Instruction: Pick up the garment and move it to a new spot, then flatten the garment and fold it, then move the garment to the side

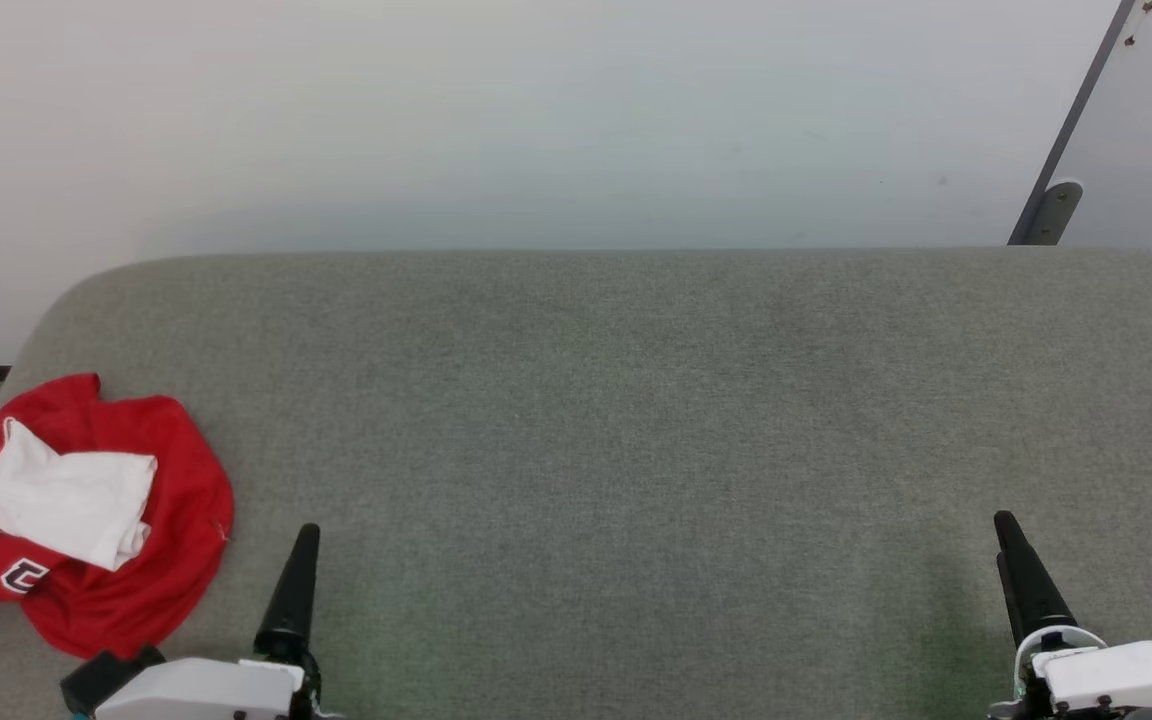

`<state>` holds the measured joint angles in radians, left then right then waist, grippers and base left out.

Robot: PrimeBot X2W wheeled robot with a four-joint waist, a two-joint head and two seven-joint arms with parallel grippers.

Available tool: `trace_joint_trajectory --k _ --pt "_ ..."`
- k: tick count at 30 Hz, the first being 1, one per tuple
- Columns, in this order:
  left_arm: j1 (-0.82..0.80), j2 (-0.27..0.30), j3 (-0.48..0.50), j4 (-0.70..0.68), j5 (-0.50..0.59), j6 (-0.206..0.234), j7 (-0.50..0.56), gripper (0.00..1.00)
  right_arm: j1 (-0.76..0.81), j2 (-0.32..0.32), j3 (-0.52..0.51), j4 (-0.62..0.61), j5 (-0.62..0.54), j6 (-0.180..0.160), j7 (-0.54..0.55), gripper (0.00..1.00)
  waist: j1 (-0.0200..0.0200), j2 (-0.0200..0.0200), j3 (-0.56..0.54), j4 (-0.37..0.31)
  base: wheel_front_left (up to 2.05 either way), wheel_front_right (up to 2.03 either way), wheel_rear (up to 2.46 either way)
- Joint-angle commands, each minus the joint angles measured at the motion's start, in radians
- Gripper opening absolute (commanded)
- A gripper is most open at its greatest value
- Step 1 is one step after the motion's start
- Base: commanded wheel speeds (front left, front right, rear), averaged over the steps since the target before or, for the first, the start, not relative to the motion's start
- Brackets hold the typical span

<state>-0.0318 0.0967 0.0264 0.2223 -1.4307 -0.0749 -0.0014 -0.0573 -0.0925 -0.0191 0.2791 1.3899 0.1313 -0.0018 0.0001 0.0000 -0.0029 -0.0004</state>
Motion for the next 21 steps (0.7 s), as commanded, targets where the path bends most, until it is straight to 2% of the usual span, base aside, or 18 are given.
trace_joint_trajectory --k 1,4,12,21 --pt "-0.011 0.021 -0.015 -0.020 0.053 0.014 -0.012 1.00 -0.031 -0.015 0.012 -0.007 -0.061 0.000 -0.013 1.00 -0.0001 0.0000 -0.001 0.000 0.00 0.00 0.00" --pt "-0.012 0.034 -0.027 -0.020 0.097 0.025 -0.021 1.00 -0.034 -0.018 0.016 -0.003 -0.107 0.000 -0.020 1.00 -0.0001 0.0000 -0.002 0.000 0.00 0.00 0.00" --pt "-0.022 0.070 -0.069 -0.021 0.267 0.069 -0.052 1.00 -0.045 -0.016 0.009 0.004 -0.314 0.000 -0.022 1.00 -0.0001 0.0000 -0.005 -0.001 0.00 0.00 0.00" --pt "-0.033 0.098 -0.113 -0.007 0.440 0.092 -0.083 1.00 -0.044 -0.007 0.007 -0.012 -0.481 0.000 -0.017 1.00 -0.0001 0.0000 -0.004 -0.002 0.00 0.00 0.00"
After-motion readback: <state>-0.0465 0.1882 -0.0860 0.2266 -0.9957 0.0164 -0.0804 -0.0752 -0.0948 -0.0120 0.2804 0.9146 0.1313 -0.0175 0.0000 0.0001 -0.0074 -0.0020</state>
